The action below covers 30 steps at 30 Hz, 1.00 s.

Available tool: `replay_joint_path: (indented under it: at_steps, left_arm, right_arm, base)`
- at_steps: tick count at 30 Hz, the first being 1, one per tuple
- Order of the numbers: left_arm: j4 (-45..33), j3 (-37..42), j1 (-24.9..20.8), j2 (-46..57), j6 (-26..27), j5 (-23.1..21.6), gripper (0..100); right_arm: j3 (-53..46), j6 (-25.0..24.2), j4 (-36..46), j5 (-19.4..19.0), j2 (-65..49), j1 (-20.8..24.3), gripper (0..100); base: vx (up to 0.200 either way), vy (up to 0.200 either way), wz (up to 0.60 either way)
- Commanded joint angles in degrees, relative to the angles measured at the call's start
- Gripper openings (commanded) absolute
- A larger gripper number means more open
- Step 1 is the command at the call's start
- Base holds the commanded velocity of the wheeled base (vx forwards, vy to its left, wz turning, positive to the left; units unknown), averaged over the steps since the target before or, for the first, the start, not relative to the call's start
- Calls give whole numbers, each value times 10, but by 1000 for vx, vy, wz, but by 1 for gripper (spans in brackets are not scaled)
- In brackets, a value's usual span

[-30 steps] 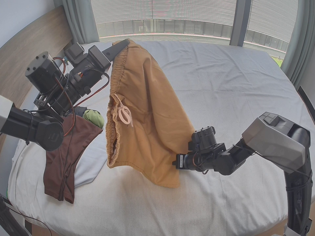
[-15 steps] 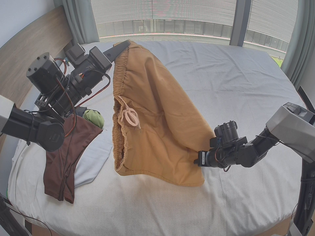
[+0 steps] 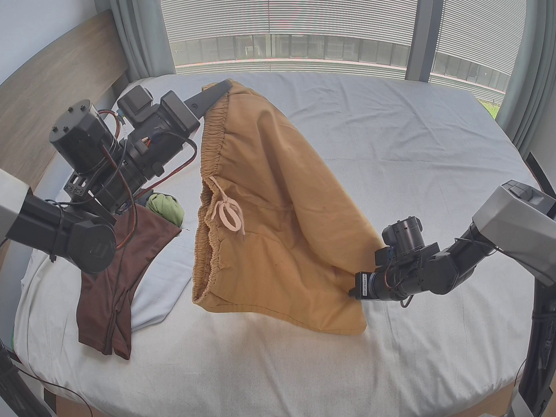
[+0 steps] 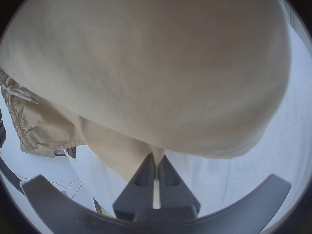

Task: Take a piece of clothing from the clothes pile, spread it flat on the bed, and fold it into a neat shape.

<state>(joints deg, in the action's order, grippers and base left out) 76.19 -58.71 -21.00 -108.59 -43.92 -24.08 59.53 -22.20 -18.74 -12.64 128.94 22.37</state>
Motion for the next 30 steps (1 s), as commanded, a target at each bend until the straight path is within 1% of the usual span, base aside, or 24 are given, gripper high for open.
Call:
replay_joint_path:
  at_steps: [1,11,12,17,19,22,25,27,28,30]
  left_arm:
    - [4,3,-1,-6,0,0,0]
    - [19,13,1,-12,0,-1,0]
    - [20,14,2,-12,0,-1,0]
    - [20,13,1,-11,0,-2,0]
    - [21,14,2,-11,0,-2,0]
    - [21,14,2,-12,0,-2,0]
    - [24,15,2,-12,0,0,0]
    - [26,16,2,-12,0,0,0]
    - [32,17,3,-14,0,0,0]
    - [33,18,3,-15,0,0,0]
  right_arm:
    - [0,2,0,0,7,0,0]
    - [-3,15,19,0,2,0,0]
    - [-4,15,19,0,2,0,100]
    - [-11,6,7,0,-5,0,100]
    - [-35,5,-7,0,-32,-1,100]
    - [-60,5,-39,0,-49,-9,100]
    - [-78,7,-90,-1,-67,-31,100]
    - [-78,6,-107,-5,-67,-39,100]
    - [-83,6,-128,-16,-68,-49,100]
    - [-87,5,-142,-29,-67,-53,100]
  base:
    - [0,0,0]
    - [0,0,0]
    - [0,0,0]
    - [0,0,0]
    - [0,0,0]
    - [0,0,0]
    - [0,0,0]
    - [0,0,0]
    - [0,0,0]
    - [0,0,0]
